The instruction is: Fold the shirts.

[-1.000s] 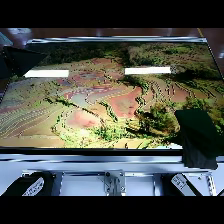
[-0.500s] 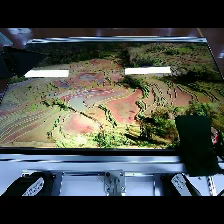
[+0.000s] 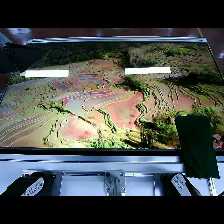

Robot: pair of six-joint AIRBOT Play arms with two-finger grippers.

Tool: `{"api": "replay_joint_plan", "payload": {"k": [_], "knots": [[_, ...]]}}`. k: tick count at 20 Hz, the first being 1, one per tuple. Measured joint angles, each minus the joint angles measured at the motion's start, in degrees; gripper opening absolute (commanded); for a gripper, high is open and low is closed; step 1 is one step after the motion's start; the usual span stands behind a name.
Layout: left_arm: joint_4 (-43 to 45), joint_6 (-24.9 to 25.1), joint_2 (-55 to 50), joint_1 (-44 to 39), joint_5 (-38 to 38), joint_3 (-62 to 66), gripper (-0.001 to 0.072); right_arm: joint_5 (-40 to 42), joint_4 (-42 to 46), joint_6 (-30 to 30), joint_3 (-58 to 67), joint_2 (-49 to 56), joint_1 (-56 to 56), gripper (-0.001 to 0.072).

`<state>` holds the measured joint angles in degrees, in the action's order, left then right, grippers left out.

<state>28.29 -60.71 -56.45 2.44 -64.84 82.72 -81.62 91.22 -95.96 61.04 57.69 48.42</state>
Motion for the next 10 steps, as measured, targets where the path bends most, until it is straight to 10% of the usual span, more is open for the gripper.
{"api": "replay_joint_plan", "payload": {"k": [2, 5, 6, 8, 10], "knots": [[6.4, -1.2, -2.4, -2.1, 2.7, 0.0, 0.003, 6.5, -10.0, 3.1, 5.1, 0.0, -0.9, 0.0504], [22.8, -9.0, -8.3, -7.5, 4.5, 0.0, 0.0032, 15.0, -22.1, 8.7, 9.2, 0.2, -7.9, 0.0534], [29.1, -12.3, -10.8, -9.8, 4.2, 0.0, 0.0107, 16.6, -23.5, 10.2, 10.0, 0.8, -12.0, 0.067], [40.1, -17.9, -15.8, -13.9, 0.9, 0.0, 0.07, 17.8, -23.0, 11.6, 10.9, 2.8, -21.3, 0.0697], [47.6, -22.0, -20.1, -17.2, -3.6, 0.0, 0.0673, 17.5, -20.0, 11.0, 11.3, 5.9, -30.5, 0.0697]]}}
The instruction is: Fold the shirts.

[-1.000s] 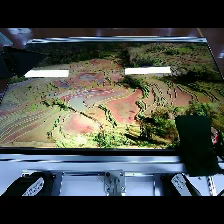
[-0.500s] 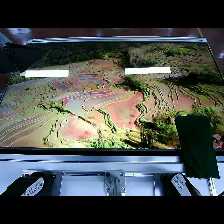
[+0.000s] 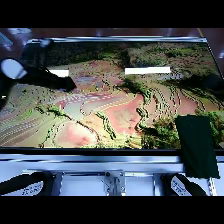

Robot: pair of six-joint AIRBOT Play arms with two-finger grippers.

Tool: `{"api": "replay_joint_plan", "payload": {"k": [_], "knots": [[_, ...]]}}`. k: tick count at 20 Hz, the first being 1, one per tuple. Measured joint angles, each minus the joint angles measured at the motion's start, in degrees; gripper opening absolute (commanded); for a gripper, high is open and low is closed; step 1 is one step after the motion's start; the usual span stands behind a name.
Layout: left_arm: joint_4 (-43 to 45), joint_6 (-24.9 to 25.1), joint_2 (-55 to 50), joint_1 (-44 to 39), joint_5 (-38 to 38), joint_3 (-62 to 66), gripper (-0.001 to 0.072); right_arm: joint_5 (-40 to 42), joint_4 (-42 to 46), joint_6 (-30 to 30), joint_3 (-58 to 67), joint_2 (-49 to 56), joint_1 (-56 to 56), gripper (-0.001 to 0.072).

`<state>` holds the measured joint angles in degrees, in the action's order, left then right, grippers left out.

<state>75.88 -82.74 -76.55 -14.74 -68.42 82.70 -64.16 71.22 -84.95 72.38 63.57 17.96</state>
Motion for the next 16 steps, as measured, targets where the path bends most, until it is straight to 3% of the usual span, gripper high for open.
{"api": "replay_joint_plan", "payload": {"k": [6, 16], "knots": [[8.4, -4.6, -5.4, -4.1, -6.6, 0.1, 0.067, -5.1, 5.4, -3.5, 0.4, 9.3, -15.8, 0.0694], [10.1, -5.6, -6.4, -4.8, -8.1, 0.1, 0.067, -7.3, 5.3, -4.3, 0.5, 12.2, -20.1, 0.0694]]}}
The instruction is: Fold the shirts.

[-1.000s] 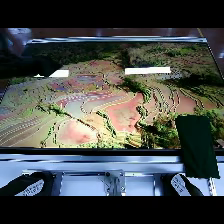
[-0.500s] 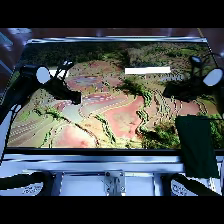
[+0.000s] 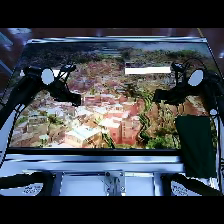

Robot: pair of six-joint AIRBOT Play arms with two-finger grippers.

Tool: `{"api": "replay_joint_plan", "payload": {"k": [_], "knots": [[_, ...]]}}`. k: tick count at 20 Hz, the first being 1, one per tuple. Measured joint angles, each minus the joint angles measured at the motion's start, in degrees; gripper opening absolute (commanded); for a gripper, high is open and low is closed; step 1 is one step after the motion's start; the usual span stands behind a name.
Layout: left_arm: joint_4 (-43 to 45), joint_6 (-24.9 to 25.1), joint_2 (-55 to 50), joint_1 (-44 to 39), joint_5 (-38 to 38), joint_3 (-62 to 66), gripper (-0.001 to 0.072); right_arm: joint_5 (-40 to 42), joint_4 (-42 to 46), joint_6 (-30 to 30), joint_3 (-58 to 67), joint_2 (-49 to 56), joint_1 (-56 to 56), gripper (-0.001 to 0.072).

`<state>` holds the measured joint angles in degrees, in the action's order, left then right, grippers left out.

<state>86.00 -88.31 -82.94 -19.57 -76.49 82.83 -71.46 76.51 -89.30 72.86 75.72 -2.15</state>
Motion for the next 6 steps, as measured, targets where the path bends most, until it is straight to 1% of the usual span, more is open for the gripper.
{"api": "replay_joint_plan", "payload": {"k": [6], "knots": [[0.2, 0.0, 0.0, 0.0, -0.1, 0.0, 0.067, -0.1, -0.1, 0.0, 0.0, 0.1, -0.2, 0.0694]]}}
